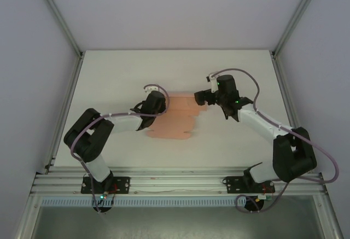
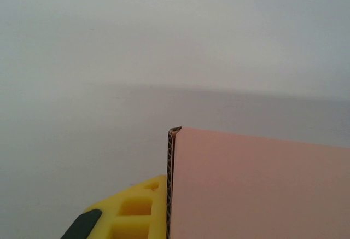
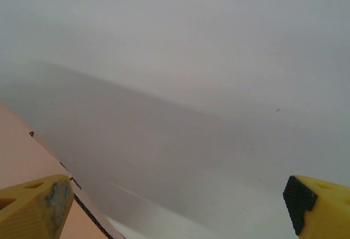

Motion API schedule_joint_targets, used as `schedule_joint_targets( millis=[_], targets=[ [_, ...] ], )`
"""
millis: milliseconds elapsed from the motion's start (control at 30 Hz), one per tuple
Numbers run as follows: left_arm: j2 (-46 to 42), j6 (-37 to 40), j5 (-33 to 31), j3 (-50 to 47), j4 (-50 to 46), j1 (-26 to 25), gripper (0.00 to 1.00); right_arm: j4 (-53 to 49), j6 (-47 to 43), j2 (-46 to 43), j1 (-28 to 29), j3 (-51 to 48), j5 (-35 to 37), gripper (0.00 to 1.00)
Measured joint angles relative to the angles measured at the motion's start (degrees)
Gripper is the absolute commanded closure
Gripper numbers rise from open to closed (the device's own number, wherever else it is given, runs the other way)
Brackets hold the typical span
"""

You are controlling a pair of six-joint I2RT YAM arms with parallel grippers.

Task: Assemble paper box

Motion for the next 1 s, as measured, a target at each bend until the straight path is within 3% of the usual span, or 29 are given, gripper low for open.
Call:
schedule_joint_targets(
  millis=[633, 833, 1000],
  targets=[
    [0.9, -1.2, -5.1, 3.7, -7.5, 1.6, 1.0, 3.6, 1.9, 4.0, 4.5, -0.5, 2.0, 0.0],
    [-0.7, 3.8, -2.3, 1.5, -5.4, 1.4, 1.0, -1.6, 4.9, 3.4, 2.4, 1.0, 3.7, 0.0],
    [-2.4, 5.7, 3.4, 1.3, -5.0, 0.7, 1.0, -2.3, 7.3, -1.8, -2.7, -1.5, -2.8, 0.0]
  ],
)
